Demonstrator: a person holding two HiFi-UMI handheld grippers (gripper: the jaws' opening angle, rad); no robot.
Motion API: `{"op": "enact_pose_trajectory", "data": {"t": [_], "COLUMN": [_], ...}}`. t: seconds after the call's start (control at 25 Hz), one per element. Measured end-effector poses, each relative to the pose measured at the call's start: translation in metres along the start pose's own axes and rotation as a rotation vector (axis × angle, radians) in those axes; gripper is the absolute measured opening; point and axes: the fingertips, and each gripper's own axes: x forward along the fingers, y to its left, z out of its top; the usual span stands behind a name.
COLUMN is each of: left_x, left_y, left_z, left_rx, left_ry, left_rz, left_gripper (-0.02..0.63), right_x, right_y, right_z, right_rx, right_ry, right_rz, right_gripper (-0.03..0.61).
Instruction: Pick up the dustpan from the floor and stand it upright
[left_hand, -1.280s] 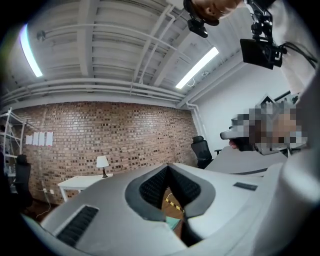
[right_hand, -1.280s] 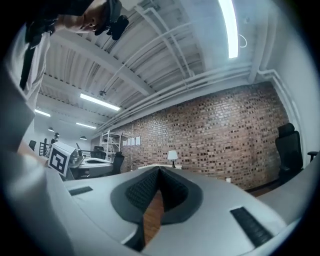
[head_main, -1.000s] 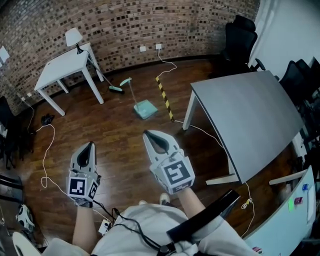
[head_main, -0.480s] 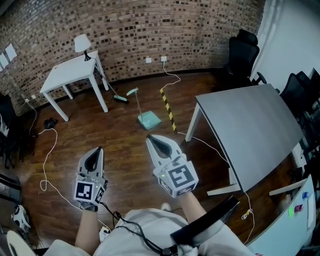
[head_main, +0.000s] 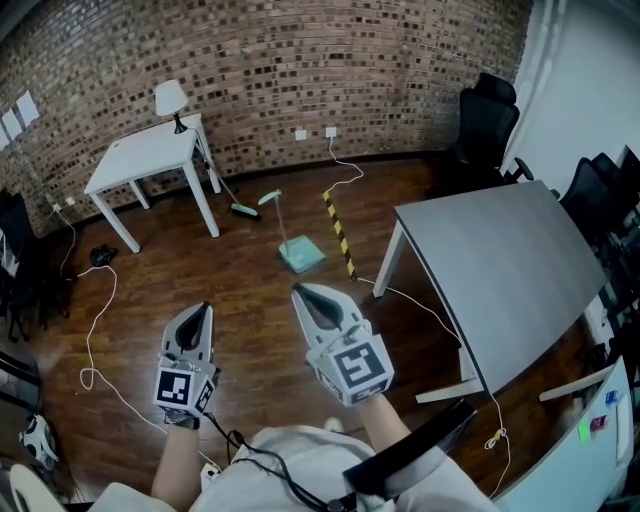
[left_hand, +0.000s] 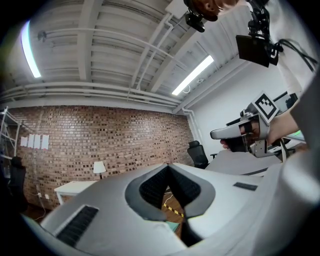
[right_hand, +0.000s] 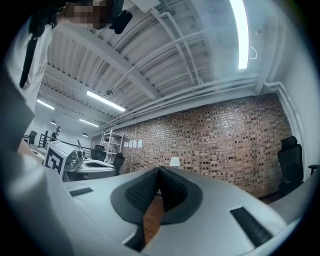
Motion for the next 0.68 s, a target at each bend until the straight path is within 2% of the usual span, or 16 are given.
{"op": "enact_pose_trajectory", "data": {"t": [0.48,0.68], "left_x": [0.007,0.012], "left_y": [0.002,0.003], "left_z": [0.002,0.008], "left_rx": [0.002,0.001], "left_ry": [-0.009,-0.017], "left_rz": [-0.011,-0.014], "left_gripper": [0.002,0.002], "right_x": [0.006,0.011], "right_y": [0.000,-0.004], "right_z": [-0.009,-0.006], "right_rx": [-0.009,-0.010], "right_ry": [0.035,0.014], "right_rz": [-0.002,0.012], "right_gripper": [-0.012,-0.012]}}
